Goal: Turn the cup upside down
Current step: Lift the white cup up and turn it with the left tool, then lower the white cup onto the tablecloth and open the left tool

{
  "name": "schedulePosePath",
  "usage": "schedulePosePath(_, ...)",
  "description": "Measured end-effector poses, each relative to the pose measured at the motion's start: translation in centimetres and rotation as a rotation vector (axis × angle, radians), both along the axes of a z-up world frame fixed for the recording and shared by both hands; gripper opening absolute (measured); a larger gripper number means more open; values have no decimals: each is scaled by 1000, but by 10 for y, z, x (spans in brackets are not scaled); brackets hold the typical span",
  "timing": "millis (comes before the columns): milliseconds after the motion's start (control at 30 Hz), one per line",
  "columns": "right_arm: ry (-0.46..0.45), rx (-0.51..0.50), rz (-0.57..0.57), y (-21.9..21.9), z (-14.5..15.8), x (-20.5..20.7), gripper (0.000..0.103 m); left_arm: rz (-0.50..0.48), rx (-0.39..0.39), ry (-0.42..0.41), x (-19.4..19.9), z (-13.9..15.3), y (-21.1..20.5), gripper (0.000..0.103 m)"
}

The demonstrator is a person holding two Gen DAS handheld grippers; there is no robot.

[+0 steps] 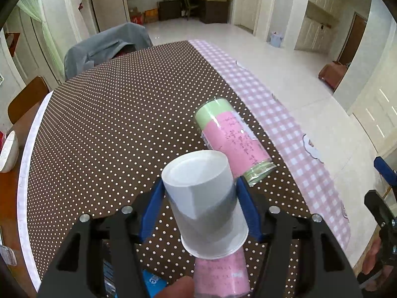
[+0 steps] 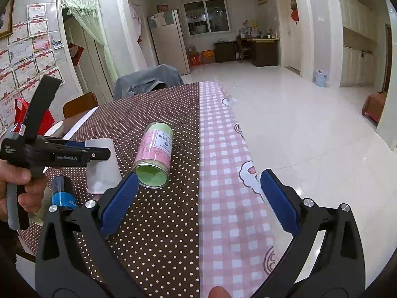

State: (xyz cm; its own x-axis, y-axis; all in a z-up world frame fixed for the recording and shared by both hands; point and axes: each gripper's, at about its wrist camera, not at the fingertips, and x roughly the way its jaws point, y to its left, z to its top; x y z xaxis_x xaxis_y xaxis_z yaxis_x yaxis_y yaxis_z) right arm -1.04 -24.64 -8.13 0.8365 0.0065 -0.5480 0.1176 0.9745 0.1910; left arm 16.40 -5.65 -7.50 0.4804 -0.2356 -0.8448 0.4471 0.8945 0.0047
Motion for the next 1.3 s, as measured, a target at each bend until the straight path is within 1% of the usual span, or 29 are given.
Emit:
schedulePosePath(200,-27,-5,5,4,10,-10,97,-3,-20,-44,-23,29,17,59)
schedulePosePath(333,-47,-6,22,10,16,-19,97,-1,-24,-60,-46,50,36,59)
schedulePosePath(467,-62,3,40,16,19,-27,97,-7,-31,-25,-76,63,59,59)
schedulePosePath(567,-67,19,46,17,19,-33,97,-3,-37,35,-100,64,71,59)
schedulePosePath(700,-69,43,59,19,15,-39,97,-26,-23,122,-133,53,74,59)
schedulePosePath(833,-68,59,76,23,11,-42,97,-48,-4,212,-151,28,65,59)
schedulePosePath(1000,-69,61,92,24,10,-46,97,-26,-23,311,-149,-3,59,59)
schedulePosePath(1233,-59,81,75,17,5,-44,97,28,-43,396,-142,-28,63,59)
schedulePosePath(1300,-59,81,79,18,5,-44,97,56,-36,400,-134,-35,65,60)
